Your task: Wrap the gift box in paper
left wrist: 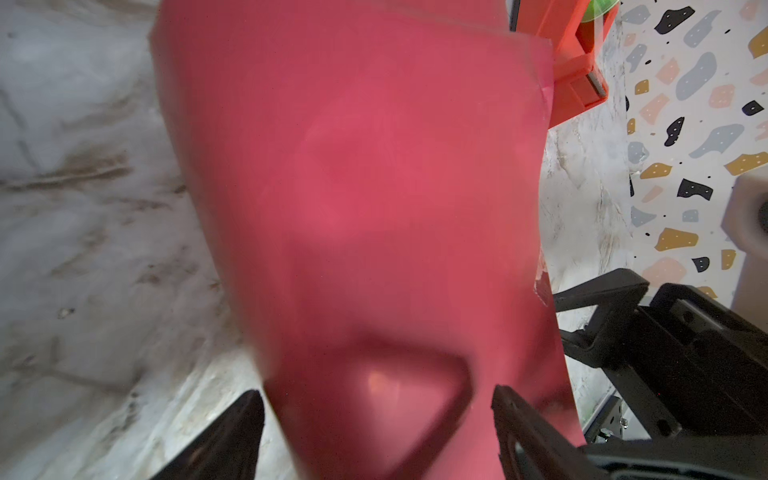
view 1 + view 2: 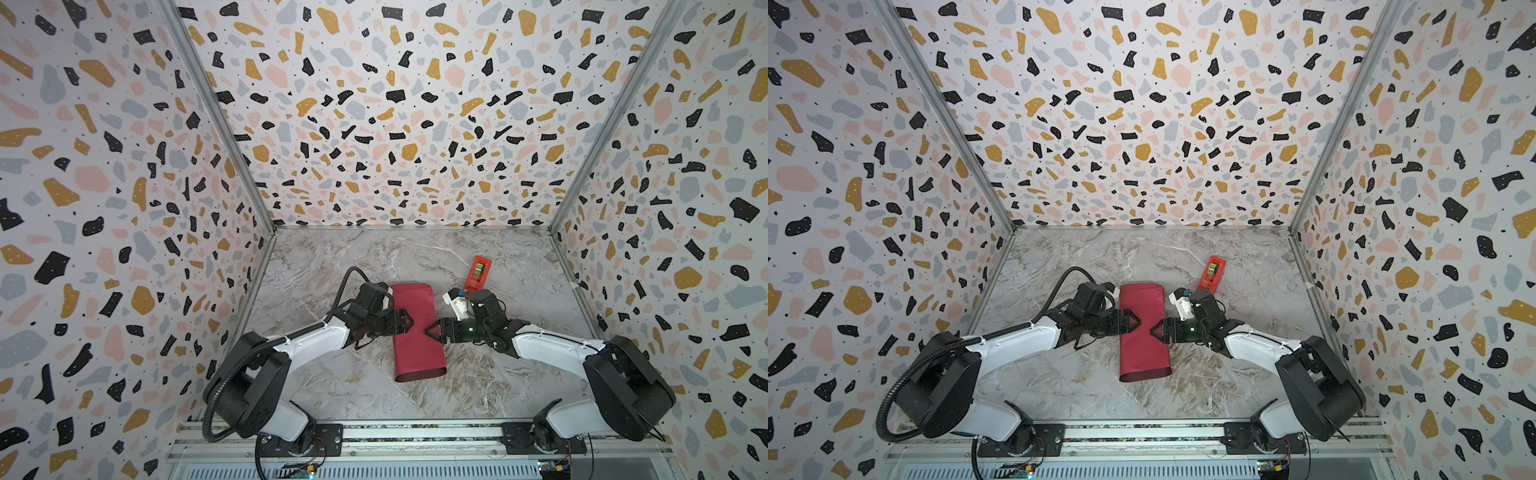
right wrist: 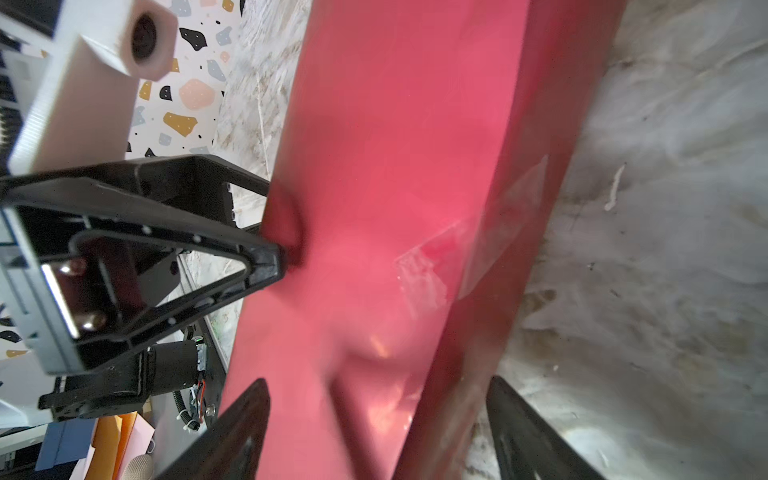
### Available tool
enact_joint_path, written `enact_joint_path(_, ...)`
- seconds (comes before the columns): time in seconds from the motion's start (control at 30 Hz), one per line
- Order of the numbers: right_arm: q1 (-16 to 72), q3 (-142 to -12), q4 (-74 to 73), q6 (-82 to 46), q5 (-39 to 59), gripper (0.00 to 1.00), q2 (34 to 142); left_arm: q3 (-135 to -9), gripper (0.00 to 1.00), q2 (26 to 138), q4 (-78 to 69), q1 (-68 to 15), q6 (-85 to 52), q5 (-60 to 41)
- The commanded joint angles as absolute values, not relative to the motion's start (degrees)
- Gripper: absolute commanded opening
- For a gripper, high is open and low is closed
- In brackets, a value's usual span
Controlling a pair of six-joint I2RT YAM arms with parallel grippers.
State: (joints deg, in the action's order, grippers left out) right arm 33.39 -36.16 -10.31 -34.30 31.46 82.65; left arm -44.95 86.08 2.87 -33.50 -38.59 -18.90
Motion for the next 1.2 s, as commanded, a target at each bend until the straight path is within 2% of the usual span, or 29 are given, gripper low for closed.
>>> enact_joint_path(0.0,32.13,-40.03,-12.0,-34.21,32.28,0.81,83.46,-48.5,0.86,88.27,0.44,-33.73,-38.8,-19.81)
enact_joint_path(0.1,29.91,-41.49,-10.55,-32.58,31.97,0.81,84.2,-50.28,0.86,90.7,0.4,-33.75,-38.28,-20.15)
enact_joint_path(0.23,28.63,-42.0,-3.67,-27.45,27.01,0.9,81.69,-50.79,0.9,89.49,2.93,-33.5,-35.86,-17.32)
enact_joint_path(0.37,30.84,-37.27,-1.02,-26.85,25.06,0.97,75.55,-44.86,0.98,79.93,3.92,-33.49,-34.09,-11.41)
enact_joint_path(0.57,40.9,-29.85,-1.17,-31.33,20.72,0.99,66.58,-30.35,1.0,64.23,0.14,-35.13,-34.72,-15.61)
enact_joint_path(0.67,43.8,-27.56,-2.64,-32.91,17.98,1.0,66.44,-25.66,1.0,61.19,-2.22,-38.18,-34.71,-15.64)
enact_joint_path(0.97,44.74,-28.29,-5.89,-32.38,14.92,0.87,72.62,-25.77,0.91,67.57,-3.5,-42.46,-30.51,-11.83)
enact_joint_path(1.17,45.58,-27.87,-6.77,-31.91,11.66,0.82,73.93,-24.81,0.89,69.07,-4.86,-43.84,-29.54,-7.98)
